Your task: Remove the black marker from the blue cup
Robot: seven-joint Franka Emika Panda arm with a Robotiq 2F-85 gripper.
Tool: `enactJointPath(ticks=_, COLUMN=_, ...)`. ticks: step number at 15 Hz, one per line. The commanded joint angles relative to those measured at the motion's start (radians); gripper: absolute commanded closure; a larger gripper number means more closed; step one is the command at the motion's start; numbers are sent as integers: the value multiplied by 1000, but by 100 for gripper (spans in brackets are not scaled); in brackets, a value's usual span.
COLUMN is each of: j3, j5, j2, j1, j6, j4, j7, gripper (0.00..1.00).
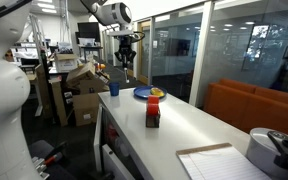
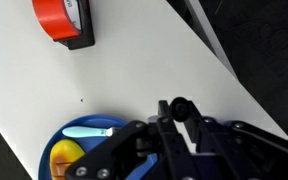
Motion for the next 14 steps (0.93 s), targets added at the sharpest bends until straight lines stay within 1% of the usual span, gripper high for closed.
enactJointPath(ticks=1, j3=-2, j5=73, j2=-4, j1=-34, j6=74, j4=-61, j7=82, gripper=95)
enactJointPath(ticks=5, j3=-13, j5=125, j2=-12, j1=-48, j6=207, j4=-144, j7=176, gripper=95)
enactJointPath(ticks=10, j3=-36, j5=131, j2=-54, j1=-51, j6=290, j4=-213, j7=268, gripper=95)
enactJointPath(ticks=14, j3=-71, j5=120, j2=-143, j1=-47, j6=355, j4=-303, j7=437, gripper=95)
